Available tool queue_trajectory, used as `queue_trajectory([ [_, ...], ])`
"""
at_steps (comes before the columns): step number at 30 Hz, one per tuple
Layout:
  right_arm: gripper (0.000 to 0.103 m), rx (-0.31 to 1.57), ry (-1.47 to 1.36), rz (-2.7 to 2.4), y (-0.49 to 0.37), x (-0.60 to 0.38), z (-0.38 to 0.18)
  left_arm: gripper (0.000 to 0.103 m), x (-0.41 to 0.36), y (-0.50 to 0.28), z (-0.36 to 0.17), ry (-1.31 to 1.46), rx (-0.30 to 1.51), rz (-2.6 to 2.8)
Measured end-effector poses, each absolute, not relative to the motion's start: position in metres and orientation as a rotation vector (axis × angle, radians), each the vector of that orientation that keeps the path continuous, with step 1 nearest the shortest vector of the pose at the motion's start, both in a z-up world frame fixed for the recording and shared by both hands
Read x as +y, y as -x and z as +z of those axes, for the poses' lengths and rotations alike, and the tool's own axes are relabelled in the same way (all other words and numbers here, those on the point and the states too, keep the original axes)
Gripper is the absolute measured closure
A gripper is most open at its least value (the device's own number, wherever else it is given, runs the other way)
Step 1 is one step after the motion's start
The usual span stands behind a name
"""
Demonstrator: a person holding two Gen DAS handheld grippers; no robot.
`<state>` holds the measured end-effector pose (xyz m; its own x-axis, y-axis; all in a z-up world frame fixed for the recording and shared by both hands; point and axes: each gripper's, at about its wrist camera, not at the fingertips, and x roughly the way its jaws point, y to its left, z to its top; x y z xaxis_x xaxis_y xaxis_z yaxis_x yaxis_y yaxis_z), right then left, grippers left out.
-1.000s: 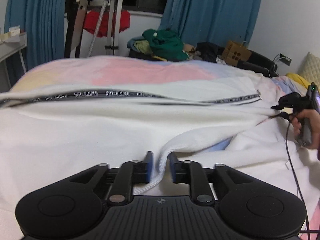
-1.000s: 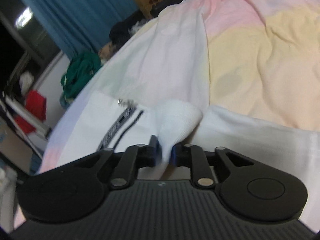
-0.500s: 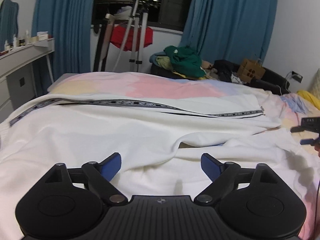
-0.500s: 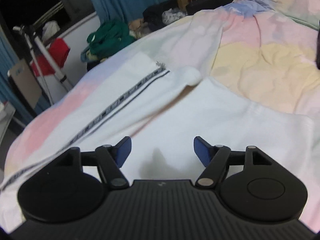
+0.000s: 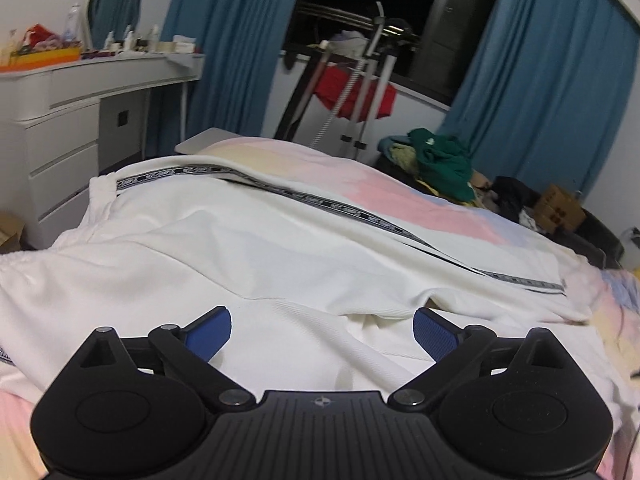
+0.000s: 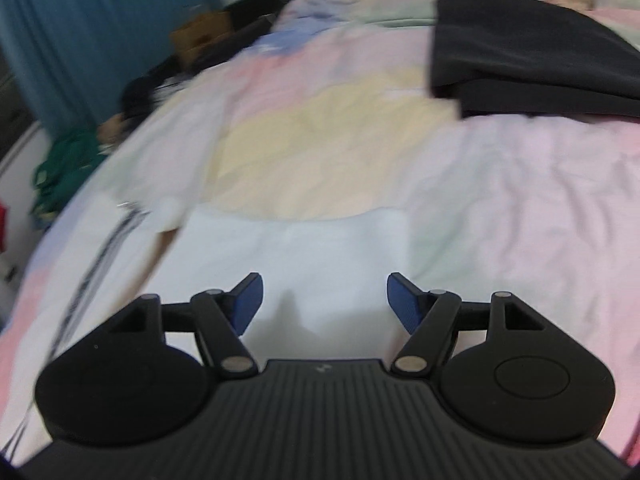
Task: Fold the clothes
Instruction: 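Grasp the ribbed waistband with the left gripper while the right gripper holds the cuff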
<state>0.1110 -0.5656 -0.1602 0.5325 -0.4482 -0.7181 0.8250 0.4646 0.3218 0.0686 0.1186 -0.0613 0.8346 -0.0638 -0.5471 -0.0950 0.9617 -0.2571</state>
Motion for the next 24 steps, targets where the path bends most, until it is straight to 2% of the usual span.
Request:
queue_trajectory([
  [7, 0.031, 0.638, -0.884, -0.819, -0.108, -0.587, -0.194, 0.004, 0.113, -0.086, -0.076, 0.341, 0.623, 0.046],
  [14, 0.031, 0.565, -0.855, -0.612, -0.127, -0.569, -0.184, 0.004, 0.12, -0.086, -0.077, 0.398, 0.605, 0.094],
  [16, 0.041, 0.568, -0.874, -0.614, -0.128, -0.572, -0.185, 0.004, 0.126, -0.081, -0.073, 0.413, 0.585, 0.138],
  [18, 0.067, 0.585, -0.897, -0.632, -0.126, -0.576, -0.189, 0.004, 0.133, -0.073, -0.066, 0.423, 0.556, 0.194],
  [20, 0.085, 0.6, -0.887, -0.657, -0.123, -0.578, -0.191, 0.004, 0.142, -0.067, -0.055, 0.432, 0.529, 0.235],
  [23, 0.095, 0.587, -0.859, -0.68, -0.119, -0.577, -0.187, 0.004, 0.158, -0.05, -0.04, 0.489, 0.503, 0.262],
  [24, 0.096, 0.582, -0.848, -0.687, -0.117, -0.576, -0.185, 0.004, 0.164, -0.043, -0.034, 0.508, 0.496, 0.27],
])
